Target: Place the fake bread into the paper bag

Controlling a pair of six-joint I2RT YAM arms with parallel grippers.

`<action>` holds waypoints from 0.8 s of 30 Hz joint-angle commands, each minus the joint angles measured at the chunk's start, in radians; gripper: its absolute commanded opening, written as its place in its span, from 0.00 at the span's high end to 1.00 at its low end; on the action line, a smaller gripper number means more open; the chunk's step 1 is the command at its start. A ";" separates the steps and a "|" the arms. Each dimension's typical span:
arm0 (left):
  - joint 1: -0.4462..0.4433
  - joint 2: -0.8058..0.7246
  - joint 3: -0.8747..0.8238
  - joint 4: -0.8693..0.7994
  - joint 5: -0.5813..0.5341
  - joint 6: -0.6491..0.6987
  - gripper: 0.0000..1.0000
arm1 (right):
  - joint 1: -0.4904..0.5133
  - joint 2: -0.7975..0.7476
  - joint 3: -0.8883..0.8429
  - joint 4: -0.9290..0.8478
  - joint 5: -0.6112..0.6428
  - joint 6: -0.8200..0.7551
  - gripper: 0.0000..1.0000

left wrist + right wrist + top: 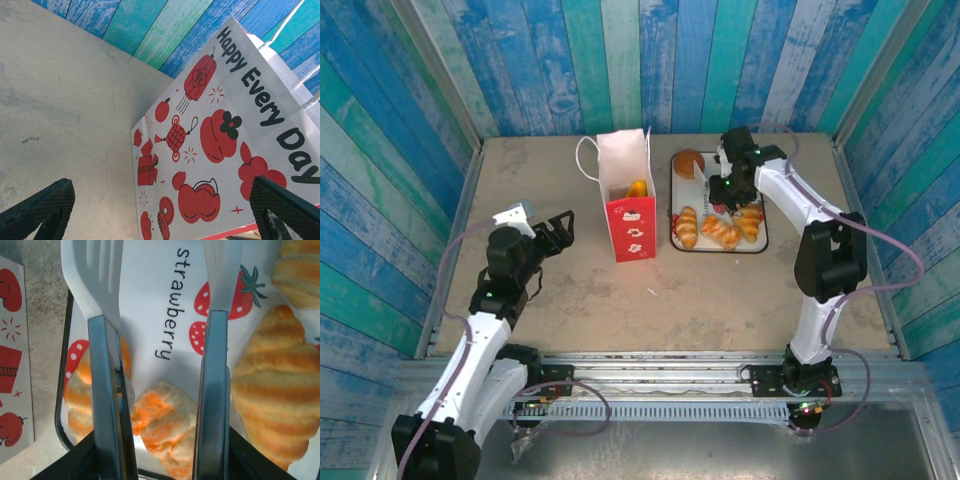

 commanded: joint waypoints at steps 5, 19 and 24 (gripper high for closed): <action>0.003 0.034 0.012 0.042 0.015 0.002 0.06 | -0.013 0.069 0.096 -0.002 -0.046 -0.051 0.47; 0.004 0.062 0.036 0.036 0.002 0.023 0.06 | -0.015 0.157 0.170 -0.019 -0.047 -0.070 0.39; 0.004 0.063 0.048 0.024 -0.004 0.036 0.06 | -0.016 0.186 0.189 -0.019 -0.047 -0.069 0.38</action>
